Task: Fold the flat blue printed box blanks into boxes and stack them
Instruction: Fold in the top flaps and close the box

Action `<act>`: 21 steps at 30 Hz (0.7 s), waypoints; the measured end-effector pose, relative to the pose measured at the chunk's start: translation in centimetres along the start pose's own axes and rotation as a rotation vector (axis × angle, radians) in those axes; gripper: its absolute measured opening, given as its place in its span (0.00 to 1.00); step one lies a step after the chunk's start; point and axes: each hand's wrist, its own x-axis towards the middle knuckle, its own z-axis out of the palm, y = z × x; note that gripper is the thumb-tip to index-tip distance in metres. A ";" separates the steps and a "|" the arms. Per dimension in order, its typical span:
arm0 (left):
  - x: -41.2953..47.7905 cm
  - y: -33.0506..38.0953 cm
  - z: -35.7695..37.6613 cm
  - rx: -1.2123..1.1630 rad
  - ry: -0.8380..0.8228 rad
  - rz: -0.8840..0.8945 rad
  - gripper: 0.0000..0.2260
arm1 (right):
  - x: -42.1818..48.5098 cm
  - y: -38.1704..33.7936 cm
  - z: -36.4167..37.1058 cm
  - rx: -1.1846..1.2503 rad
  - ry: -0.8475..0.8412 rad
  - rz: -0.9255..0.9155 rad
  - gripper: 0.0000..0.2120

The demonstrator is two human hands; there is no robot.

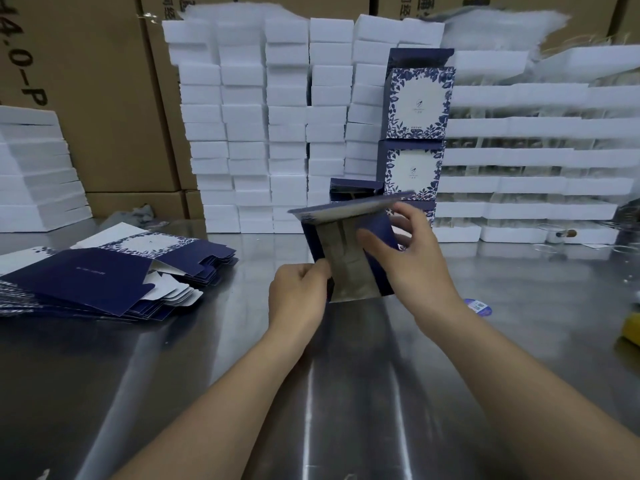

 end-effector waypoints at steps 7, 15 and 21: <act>-0.4 0.1 -0.1 0.122 0.059 0.302 0.19 | 1.2 1.6 -1.8 -0.202 0.212 0.123 0.14; -0.8 0.3 0.3 -0.091 0.101 0.307 0.27 | 1.3 2.4 -2.7 0.290 0.203 0.505 0.05; -1.2 0.7 1.2 -0.133 -0.102 -0.023 0.27 | 0.6 2.5 -0.9 0.252 0.244 0.518 0.13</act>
